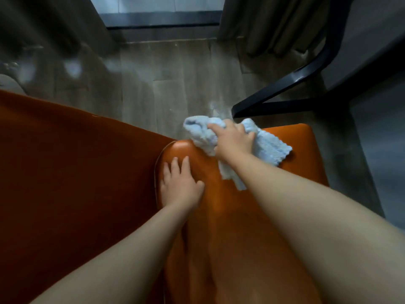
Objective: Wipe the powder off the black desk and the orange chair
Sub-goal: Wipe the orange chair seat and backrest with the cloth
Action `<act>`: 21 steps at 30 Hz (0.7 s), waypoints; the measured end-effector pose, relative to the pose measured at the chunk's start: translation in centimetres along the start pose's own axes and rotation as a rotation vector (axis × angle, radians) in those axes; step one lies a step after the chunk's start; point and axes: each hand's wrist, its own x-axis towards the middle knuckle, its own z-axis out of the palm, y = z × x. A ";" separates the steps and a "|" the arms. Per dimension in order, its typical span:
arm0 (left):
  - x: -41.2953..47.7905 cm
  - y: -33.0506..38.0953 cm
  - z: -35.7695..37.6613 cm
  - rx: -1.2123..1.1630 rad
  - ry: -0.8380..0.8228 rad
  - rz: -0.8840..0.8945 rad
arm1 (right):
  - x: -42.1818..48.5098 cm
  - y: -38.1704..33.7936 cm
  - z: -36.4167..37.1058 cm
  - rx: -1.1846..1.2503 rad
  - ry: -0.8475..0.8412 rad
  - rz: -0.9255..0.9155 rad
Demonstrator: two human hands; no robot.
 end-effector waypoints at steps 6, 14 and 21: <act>0.5 4.1 1.1 0.250 -0.065 0.095 | 2.2 12.3 -4.5 -0.019 -0.059 0.455; 0.7 4.2 3.2 0.288 -0.008 0.128 | 5.6 2.7 -2.2 -0.108 -0.078 0.038; 0.9 4.1 3.6 0.266 0.004 0.134 | 6.9 1.0 -0.8 0.035 -0.160 -0.083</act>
